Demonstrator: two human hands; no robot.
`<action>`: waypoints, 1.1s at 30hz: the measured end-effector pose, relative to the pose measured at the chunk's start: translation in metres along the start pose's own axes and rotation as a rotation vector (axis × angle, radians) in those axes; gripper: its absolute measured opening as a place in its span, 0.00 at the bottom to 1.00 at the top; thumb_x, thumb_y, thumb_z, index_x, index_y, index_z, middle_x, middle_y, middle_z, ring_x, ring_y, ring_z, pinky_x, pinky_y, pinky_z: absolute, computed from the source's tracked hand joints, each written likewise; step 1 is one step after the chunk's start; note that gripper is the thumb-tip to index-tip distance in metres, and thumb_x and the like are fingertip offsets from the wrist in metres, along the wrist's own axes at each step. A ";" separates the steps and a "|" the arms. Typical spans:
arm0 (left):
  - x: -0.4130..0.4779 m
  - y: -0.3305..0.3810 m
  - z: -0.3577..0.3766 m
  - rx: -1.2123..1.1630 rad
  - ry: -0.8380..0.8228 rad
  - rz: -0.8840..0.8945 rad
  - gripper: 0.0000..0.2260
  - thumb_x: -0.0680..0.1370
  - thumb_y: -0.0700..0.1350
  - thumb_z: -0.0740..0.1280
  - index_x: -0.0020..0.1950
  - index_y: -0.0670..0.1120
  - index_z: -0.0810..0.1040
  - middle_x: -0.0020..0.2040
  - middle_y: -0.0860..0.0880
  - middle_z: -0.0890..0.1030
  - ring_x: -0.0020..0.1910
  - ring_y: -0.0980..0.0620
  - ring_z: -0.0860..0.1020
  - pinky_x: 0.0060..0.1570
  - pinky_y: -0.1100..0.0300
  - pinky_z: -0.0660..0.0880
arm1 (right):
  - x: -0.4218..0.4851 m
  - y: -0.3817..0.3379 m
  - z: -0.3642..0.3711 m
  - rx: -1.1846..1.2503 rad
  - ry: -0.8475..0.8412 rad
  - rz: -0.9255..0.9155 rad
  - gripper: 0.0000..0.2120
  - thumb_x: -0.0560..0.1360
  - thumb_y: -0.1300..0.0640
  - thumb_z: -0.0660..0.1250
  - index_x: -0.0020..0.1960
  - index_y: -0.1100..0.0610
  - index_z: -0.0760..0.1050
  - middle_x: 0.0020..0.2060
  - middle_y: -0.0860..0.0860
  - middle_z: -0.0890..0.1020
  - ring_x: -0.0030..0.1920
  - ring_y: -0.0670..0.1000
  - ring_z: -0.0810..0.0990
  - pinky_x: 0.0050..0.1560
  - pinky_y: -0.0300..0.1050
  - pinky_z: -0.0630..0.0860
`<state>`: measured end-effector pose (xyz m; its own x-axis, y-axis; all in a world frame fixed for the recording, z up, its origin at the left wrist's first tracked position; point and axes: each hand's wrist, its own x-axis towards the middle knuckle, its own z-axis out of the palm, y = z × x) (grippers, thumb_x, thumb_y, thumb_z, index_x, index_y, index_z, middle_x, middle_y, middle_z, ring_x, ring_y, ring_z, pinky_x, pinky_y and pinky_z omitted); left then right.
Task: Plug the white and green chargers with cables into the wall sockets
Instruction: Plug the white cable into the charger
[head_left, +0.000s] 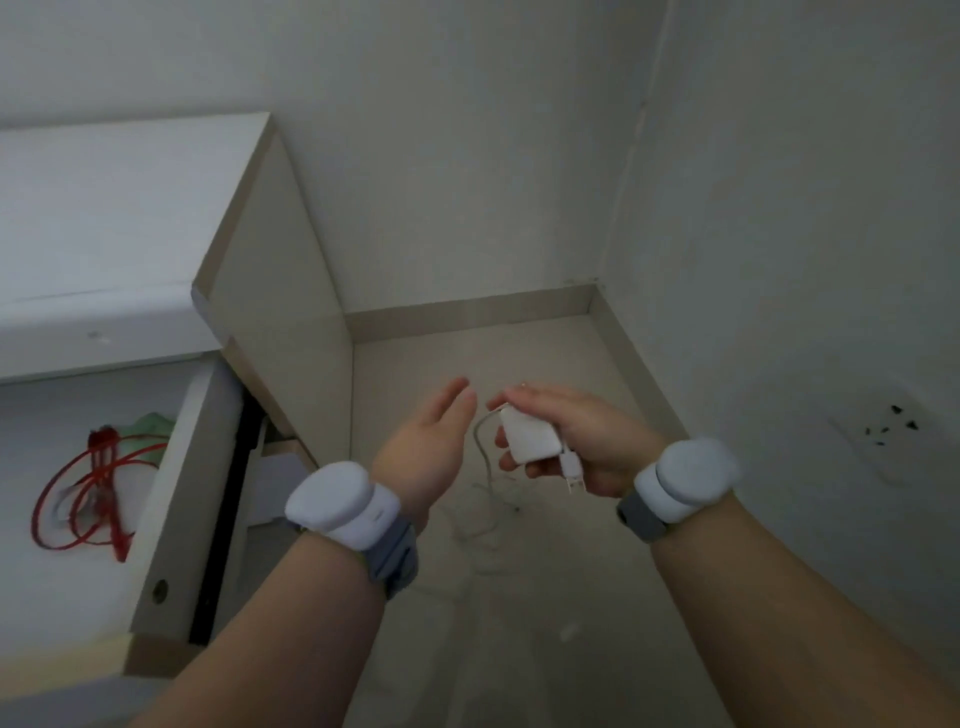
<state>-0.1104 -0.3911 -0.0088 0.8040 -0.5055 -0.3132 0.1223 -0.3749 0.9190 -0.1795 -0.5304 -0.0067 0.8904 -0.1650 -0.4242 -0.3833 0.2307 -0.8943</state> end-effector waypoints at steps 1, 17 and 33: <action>0.004 0.003 -0.003 0.068 -0.007 0.058 0.17 0.80 0.53 0.56 0.68 0.52 0.71 0.67 0.50 0.72 0.68 0.50 0.69 0.69 0.52 0.64 | 0.004 0.001 0.006 -0.015 -0.024 -0.011 0.11 0.77 0.49 0.62 0.51 0.56 0.76 0.36 0.53 0.80 0.34 0.52 0.80 0.32 0.41 0.73; 0.039 -0.006 -0.030 0.377 -0.014 0.102 0.12 0.75 0.52 0.66 0.42 0.44 0.81 0.27 0.49 0.71 0.25 0.52 0.69 0.36 0.57 0.69 | 0.045 0.025 0.017 0.167 0.118 0.011 0.06 0.75 0.52 0.67 0.46 0.55 0.73 0.37 0.52 0.77 0.35 0.51 0.78 0.29 0.39 0.72; 0.045 -0.015 -0.011 0.014 0.023 -0.052 0.12 0.80 0.42 0.59 0.38 0.46 0.76 0.27 0.47 0.74 0.17 0.56 0.70 0.23 0.66 0.70 | 0.037 0.019 -0.005 0.495 0.010 -0.058 0.11 0.75 0.69 0.62 0.51 0.55 0.74 0.40 0.56 0.77 0.35 0.52 0.80 0.30 0.40 0.79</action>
<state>-0.0694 -0.3998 -0.0337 0.8101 -0.4672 -0.3543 0.1557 -0.4111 0.8982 -0.1548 -0.5367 -0.0402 0.9034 -0.1999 -0.3793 -0.1683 0.6483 -0.7426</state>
